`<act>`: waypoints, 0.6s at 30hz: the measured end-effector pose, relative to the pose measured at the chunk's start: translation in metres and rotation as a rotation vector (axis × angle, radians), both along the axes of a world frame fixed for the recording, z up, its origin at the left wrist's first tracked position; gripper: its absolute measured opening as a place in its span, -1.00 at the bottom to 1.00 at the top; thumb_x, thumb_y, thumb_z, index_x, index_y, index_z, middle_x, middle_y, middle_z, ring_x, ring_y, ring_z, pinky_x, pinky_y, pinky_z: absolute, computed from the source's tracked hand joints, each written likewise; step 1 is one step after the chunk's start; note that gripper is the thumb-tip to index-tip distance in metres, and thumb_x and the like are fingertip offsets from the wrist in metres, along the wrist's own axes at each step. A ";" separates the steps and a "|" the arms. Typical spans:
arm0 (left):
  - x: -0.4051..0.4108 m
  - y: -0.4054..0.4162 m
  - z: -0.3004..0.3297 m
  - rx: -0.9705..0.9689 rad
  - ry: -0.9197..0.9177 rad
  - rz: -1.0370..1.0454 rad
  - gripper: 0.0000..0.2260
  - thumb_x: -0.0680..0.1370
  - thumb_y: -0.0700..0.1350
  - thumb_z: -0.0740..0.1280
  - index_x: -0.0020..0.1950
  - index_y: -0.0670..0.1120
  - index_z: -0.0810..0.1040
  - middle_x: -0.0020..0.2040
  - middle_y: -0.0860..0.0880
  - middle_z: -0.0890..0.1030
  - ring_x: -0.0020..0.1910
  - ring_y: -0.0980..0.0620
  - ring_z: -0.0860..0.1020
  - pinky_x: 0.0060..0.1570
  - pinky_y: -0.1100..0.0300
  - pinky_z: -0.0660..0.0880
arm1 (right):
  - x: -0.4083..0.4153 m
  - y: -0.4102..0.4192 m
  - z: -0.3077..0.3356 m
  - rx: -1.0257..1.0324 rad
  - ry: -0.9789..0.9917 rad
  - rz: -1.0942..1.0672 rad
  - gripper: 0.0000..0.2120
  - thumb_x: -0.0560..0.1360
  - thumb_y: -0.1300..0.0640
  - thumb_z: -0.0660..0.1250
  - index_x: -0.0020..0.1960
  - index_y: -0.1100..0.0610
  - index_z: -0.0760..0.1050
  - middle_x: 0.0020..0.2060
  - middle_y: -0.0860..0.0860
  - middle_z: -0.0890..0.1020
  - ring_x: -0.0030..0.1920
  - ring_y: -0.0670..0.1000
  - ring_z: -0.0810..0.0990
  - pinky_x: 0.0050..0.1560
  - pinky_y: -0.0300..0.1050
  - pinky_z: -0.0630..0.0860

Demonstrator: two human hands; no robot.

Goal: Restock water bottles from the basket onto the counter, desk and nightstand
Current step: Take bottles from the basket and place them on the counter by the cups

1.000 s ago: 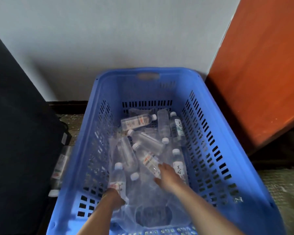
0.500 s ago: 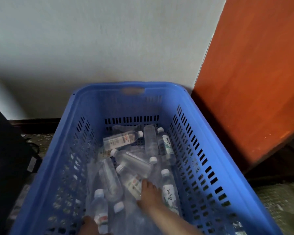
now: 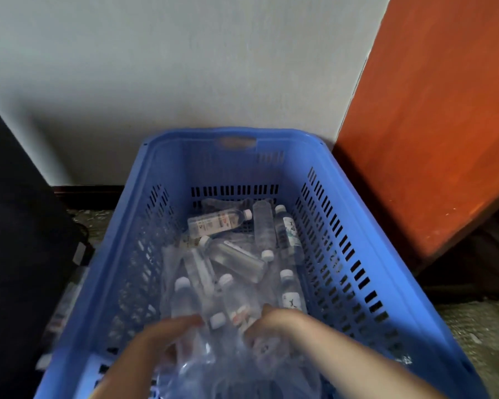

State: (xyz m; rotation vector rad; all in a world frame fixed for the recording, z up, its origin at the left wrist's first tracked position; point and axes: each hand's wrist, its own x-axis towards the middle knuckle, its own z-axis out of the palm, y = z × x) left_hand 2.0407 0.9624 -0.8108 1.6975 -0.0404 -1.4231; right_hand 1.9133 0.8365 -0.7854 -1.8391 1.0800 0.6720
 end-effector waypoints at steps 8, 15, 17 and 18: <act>0.004 -0.020 0.086 -0.411 0.002 -0.090 -0.50 0.35 -0.10 0.34 0.26 -0.25 0.45 0.02 -0.20 0.61 -0.05 -0.10 0.61 -0.12 0.07 0.60 | -0.011 -0.010 0.065 0.387 -0.590 -0.484 0.03 -0.07 -0.28 0.59 0.35 -0.23 0.29 0.40 -0.01 0.36 0.39 0.11 0.34 0.40 0.26 0.23; -0.019 -0.002 0.144 -0.754 -0.170 -0.100 -0.35 0.22 0.34 0.43 0.24 0.12 0.54 0.19 0.00 0.63 0.20 -0.01 0.58 0.11 -0.02 0.53 | -0.033 0.009 0.126 0.540 -0.912 -0.491 -0.42 0.09 -0.31 0.35 0.00 -0.01 0.61 -0.10 0.04 0.71 -0.13 0.05 0.70 -0.12 0.01 0.64; -0.022 0.001 0.160 -0.836 -0.250 -0.042 -0.45 0.32 0.26 0.39 0.27 0.13 0.49 0.17 0.03 0.64 0.15 0.05 0.61 0.02 0.09 0.58 | -0.037 0.018 0.140 0.570 -0.960 -0.477 -0.51 0.12 -0.29 0.28 -0.15 0.01 0.65 -0.23 0.05 0.71 -0.24 0.02 0.70 -0.24 -0.07 0.63; -0.024 0.002 0.169 -0.849 -0.293 -0.002 -0.45 0.34 0.22 0.37 0.30 0.09 0.46 0.14 0.03 0.64 0.10 0.07 0.63 -0.05 0.14 0.59 | -0.039 0.021 0.144 0.566 -0.984 -0.491 -0.51 0.14 -0.29 0.27 -0.15 0.02 0.66 -0.22 0.06 0.71 -0.22 0.02 0.70 -0.23 -0.07 0.61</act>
